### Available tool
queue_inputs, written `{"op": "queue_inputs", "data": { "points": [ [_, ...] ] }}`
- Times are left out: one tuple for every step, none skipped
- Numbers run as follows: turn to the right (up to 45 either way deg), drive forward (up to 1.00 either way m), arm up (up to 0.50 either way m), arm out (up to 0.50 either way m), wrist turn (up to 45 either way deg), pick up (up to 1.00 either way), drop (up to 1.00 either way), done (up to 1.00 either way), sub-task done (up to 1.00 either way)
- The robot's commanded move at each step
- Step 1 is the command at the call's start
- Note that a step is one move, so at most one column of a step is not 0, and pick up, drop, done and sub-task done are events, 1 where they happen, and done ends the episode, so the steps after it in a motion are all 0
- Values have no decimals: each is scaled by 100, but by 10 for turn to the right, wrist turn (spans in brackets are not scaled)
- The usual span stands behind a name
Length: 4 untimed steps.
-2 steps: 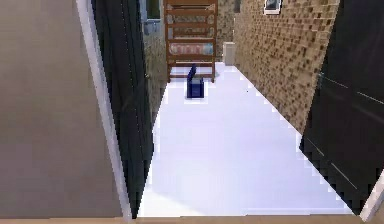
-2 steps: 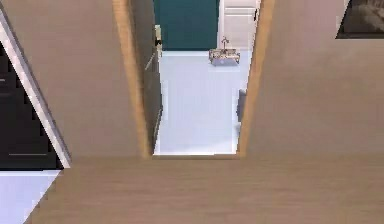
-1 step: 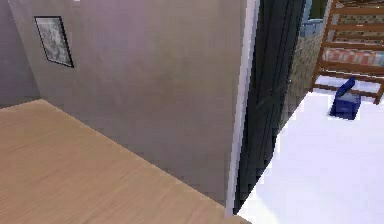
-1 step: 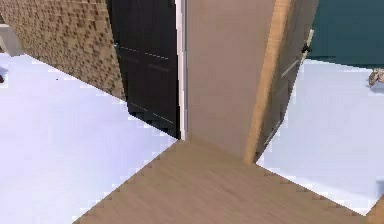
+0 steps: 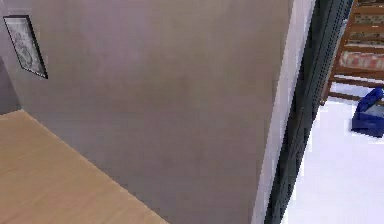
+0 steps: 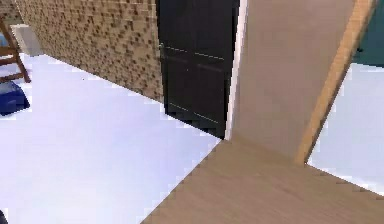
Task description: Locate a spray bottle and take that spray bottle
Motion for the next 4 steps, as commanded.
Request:
{"op": "queue_inputs", "data": {
  "points": [
    [-300,0,0,0,0,0,0,0,0],
    [0,5,0,0,0,0,0,0,0],
    [-210,0,0,0,0,0,0,0,0],
    [0,100,0,0,0,0,0,0,0]
  ]
}}
